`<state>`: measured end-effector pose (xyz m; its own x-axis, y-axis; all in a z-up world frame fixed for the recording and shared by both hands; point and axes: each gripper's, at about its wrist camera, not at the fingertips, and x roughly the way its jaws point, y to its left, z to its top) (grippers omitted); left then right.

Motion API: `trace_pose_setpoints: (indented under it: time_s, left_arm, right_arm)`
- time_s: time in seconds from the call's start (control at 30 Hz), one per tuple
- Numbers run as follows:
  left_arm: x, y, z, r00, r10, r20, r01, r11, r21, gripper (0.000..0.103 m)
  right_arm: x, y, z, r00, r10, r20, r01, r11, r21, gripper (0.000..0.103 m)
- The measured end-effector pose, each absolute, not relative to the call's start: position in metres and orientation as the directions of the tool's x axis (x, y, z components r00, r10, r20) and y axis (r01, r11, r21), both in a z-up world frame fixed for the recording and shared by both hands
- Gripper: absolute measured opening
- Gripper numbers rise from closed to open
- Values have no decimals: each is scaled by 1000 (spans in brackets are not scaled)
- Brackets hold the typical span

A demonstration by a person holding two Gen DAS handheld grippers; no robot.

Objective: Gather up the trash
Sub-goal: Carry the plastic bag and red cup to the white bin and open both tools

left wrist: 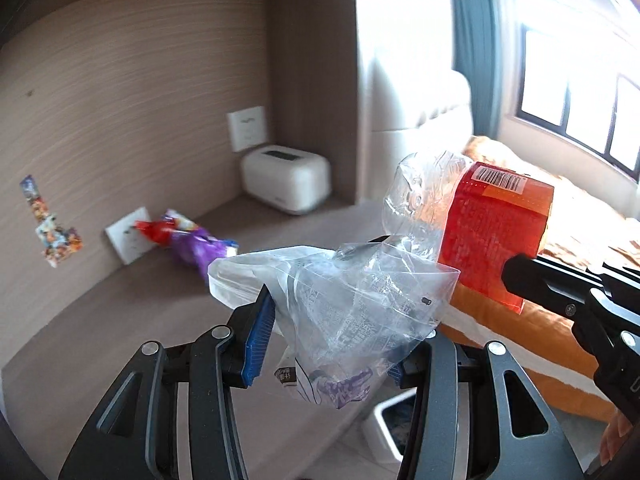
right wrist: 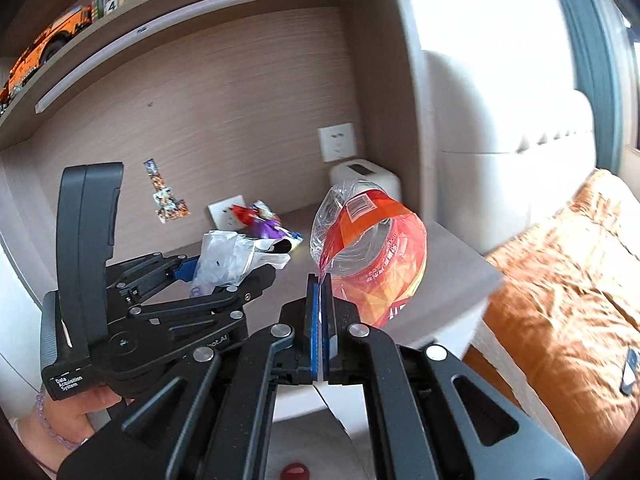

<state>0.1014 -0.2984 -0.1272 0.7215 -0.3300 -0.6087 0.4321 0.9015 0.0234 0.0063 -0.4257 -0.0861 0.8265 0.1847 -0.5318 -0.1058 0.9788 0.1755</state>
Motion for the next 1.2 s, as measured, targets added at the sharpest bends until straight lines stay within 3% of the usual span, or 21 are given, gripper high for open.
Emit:
trace_pose_setpoints:
  time_s: [0.3,0.6,1.0,1.2]
  left_arm:
    - [59,-368,-165,653,-407,-639,531,847,3,47]
    - [41,-426,-269,531,-444,-721,630,776,-14,47]
    - [58,-476,-541,376,-403,-834,696,717,-33,47]
    - [68,-481,-646,325,-399,-857,722,690,-47,47]
  right_arm:
    - [-37,-470,-116,814,89,-574,7,986,164,2]
    - [-51,-515,-213,733,35,-680,113,979,172,2]
    - [-25,-557,-461,598,23,-801,184,969,164,2]
    - [-20,-560,-555,540,39,-841,176,972,158,2]
